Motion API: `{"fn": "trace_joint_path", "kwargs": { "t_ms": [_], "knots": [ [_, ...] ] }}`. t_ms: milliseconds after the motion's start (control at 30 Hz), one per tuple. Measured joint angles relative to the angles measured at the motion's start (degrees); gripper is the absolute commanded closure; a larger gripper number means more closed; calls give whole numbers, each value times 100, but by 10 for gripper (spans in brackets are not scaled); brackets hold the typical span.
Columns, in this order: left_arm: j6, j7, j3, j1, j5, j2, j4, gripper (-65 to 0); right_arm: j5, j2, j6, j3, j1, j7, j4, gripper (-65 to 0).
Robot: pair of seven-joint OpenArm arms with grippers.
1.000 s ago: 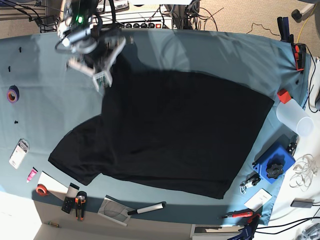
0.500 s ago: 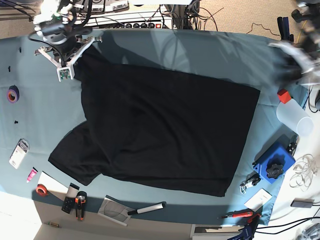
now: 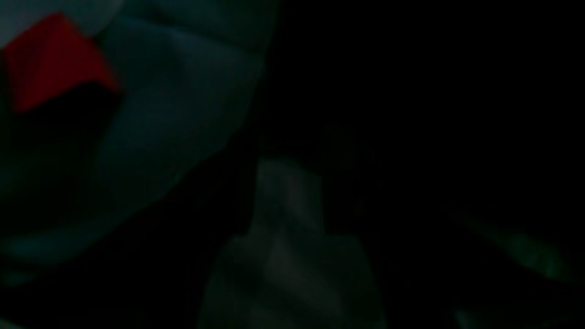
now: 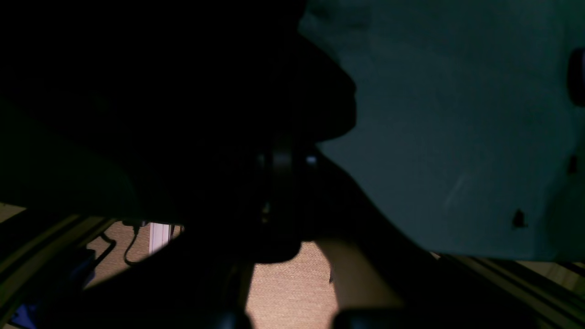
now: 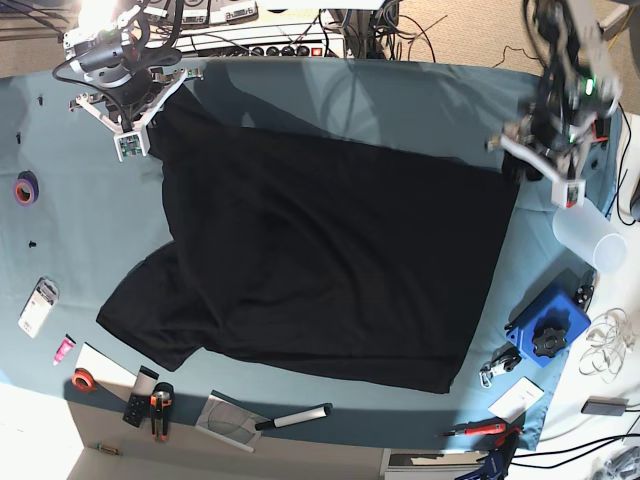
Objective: Layout the t-shirt on the table in an organized manner, then fold the t-shirt properly
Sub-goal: 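Grasp the shirt's shoulder corner with the left gripper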
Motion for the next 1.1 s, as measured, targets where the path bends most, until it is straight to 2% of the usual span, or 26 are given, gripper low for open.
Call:
{"fn": "trace_joint_path", "kwargs": {
  "t_ms": [133, 200, 400, 533, 833, 900, 1000, 1100],
  "knots": [
    [-114, 63, -420, -341, -260, 348, -520, -239, 2, 33, 0, 0, 0, -15, 0, 0],
    [-236, 68, -706, -367, -417, 376, -658, -239, 9, 111, 11, 0, 0, -22, 0, 0],
    [-234, 98, -1266, -365, -492, 356, -793, -239, 4, 326, 9, 0, 0, -24, 0, 0],
    [-560, 415, -1126, -356, -1036, 361, -800, -239, 13, 321, 11, 0, -2, -22, 0, 0],
    [-520, 212, -234, -369, -809, 361, -798, -235, 15, 321, 11, 0, -2, -20, 0, 0],
    [-337, 52, -125, -374, -621, 411, -787, -171, 13, 321, 11, 0, 0, -20, 0, 0],
    [-267, -61, -111, -372, -444, 549, -789, 0, 13, 319, 9, 0, -2, 85, 0, 0],
    [-278, 13, -151, -369, -452, 551, -789, 0, 11, 321, 7, 0, 0, 422, 0, 0]
  ]
}}
